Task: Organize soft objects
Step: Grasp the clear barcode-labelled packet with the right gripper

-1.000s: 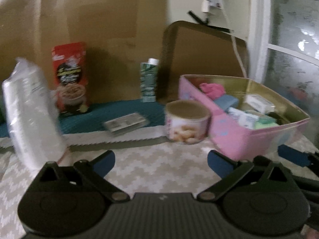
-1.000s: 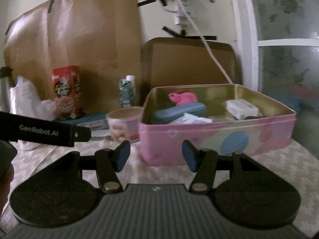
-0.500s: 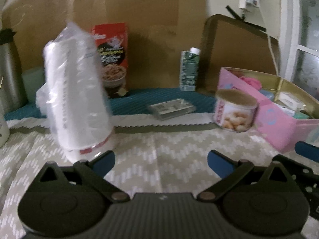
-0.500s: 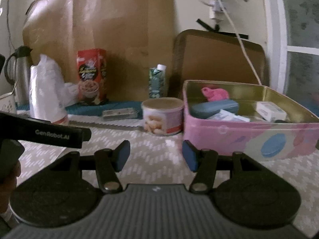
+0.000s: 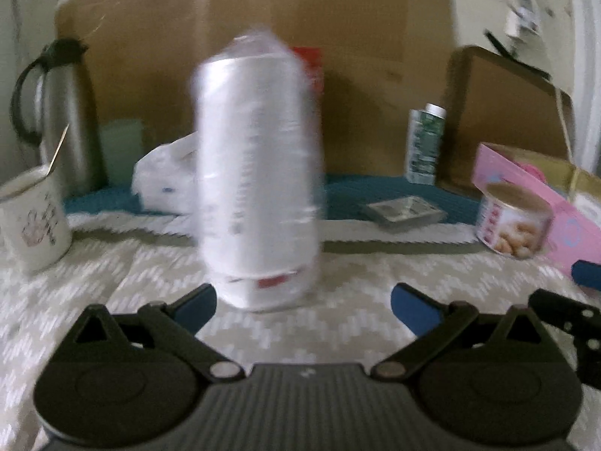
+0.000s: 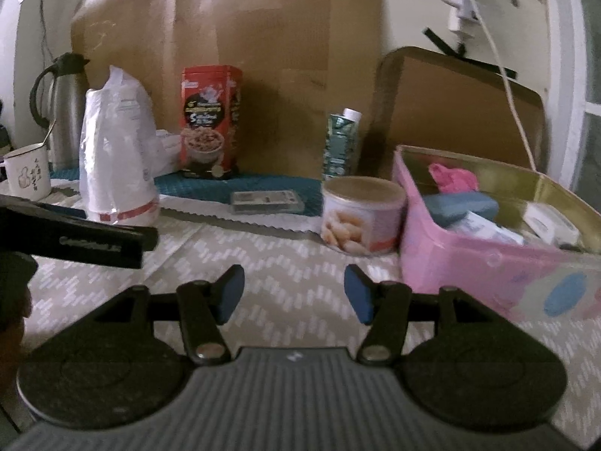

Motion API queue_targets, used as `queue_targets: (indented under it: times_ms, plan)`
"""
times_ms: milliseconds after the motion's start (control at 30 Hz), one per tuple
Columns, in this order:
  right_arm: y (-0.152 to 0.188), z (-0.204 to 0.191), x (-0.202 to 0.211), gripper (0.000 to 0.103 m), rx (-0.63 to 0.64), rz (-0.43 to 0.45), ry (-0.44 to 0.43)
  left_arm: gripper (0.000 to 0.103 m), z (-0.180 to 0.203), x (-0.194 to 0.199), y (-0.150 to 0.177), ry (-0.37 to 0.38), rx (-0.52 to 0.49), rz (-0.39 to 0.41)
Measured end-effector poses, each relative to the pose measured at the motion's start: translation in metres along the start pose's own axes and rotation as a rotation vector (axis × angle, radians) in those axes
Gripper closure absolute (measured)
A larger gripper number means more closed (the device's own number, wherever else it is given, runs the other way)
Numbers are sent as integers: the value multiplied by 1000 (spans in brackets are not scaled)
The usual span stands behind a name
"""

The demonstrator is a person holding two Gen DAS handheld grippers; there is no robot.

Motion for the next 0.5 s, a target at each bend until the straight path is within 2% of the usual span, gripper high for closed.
queue_targets:
  times_ms: [100,200,267,400,500]
  plan:
    - [-11,-12,-18,38,34,-2,-39,1,-14,-3,-1,32,87,-9]
    - [-28,-18,-47,37,60,-9,-70,1,-17,-4,-2,49,111,-5]
    - [-42,-19,-72,33,64,-21,-70,1,-17,-3,-1,53,113,3]
    - [-68,-20,-117,18,60,-72,-95,1,-16,-2,-1,60,109,17]
    - [-80,-30,-146,9,119,-104,-107,1,-18,-3,-2,70,121,16]
Point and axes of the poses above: each gripper's, at about its wrist camera, not at the fingertips, and x roughly against the way its jaws point, z to its right, y to its underside, the point moved 3 cm from there along -x, roughly the way its jaws point, and after that the axes turned 3 degrees about y, right-handed, at the moved point
